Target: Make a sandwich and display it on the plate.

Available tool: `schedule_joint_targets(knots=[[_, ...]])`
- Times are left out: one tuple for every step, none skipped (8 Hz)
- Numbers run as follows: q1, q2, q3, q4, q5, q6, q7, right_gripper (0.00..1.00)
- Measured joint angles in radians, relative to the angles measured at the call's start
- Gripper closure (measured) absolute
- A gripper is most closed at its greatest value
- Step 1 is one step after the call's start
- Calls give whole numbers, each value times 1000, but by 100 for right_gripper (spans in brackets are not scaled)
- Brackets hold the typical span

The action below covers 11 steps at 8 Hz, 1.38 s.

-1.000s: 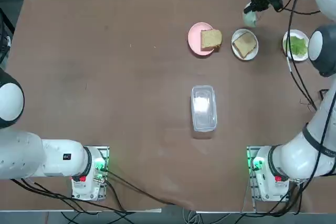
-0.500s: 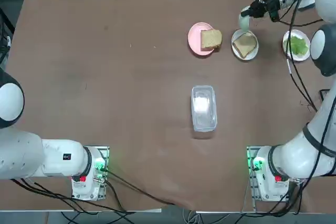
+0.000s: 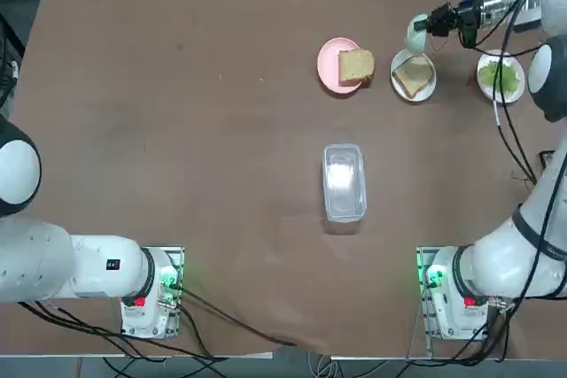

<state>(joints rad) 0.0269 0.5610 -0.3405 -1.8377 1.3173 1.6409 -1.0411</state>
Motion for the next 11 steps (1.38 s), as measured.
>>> schedule_joint_targets(knots=[[-16, 22, 0, 0, 7, -14, -39, 94], [-24, 36, 0, -1, 23, -33, -63, 94], [-27, 47, 0, -1, 50, -67, -89, 94], [-33, 64, 0, -2, 74, -104, -129, 94], [-45, 87, 0, -3, 86, -137, -173, 94], [-65, 109, 0, -3, 94, -172, -208, 94], [-83, 122, -1, -3, 98, -199, -238, 94], [-96, 127, -1, -3, 106, -218, -259, 94], [-102, 133, 0, -4, 126, -243, -277, 94], [-105, 146, 0, -4, 151, -275, -304, 94], [-106, 161, 0, -4, 165, -297, -327, 94]])
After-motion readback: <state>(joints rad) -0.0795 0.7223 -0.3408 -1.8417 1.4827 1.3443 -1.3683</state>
